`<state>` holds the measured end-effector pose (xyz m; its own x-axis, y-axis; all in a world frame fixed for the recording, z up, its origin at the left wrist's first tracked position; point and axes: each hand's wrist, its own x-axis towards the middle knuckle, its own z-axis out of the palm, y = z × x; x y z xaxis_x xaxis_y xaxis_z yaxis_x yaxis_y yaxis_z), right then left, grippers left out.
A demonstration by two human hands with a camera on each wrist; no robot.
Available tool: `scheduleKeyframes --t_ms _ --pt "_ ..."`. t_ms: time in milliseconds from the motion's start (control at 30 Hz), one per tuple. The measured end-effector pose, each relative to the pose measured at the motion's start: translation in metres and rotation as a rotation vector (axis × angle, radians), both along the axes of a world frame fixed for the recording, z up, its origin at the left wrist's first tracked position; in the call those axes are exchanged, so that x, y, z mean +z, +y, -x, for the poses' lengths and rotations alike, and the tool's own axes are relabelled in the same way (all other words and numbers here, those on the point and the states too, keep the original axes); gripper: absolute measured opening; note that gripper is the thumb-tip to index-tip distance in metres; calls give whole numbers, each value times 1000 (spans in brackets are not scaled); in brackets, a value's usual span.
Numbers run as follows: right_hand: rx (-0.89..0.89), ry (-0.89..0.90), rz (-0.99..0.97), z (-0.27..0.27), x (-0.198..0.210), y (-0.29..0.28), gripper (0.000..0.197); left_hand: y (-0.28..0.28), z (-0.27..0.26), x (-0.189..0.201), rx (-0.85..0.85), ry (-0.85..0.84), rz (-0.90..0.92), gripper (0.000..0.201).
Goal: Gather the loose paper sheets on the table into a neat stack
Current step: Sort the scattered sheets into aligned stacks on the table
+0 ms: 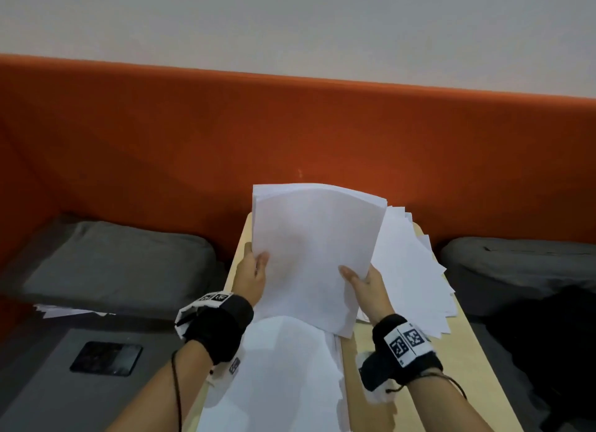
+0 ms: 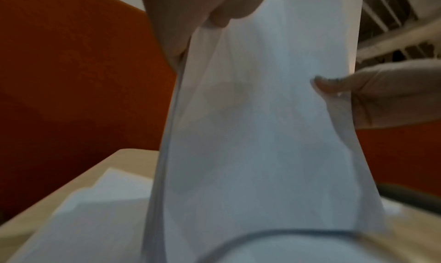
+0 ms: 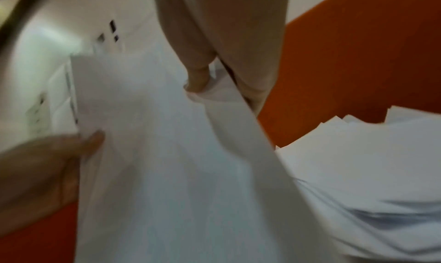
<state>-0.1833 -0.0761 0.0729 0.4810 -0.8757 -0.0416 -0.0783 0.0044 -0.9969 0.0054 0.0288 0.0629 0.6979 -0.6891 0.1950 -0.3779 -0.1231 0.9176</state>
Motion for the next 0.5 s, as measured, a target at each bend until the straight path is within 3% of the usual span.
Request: scheduleKeyframes --t_ms 200,300,400,500 --pt "14 170 103 -8 13 -17 39 -5 -14 25 -5 -23 -83 35" --pt "67 281 49 -8 0 -8 37 4 -16 17 -63 43 -292 30" --pt "150 415 -29 -6 -31 7 13 19 -14 -3 -113 29 -544 40" --pt "260 570 -151 -7 -74 15 26 35 -16 -34 -131 -5 -776 44"
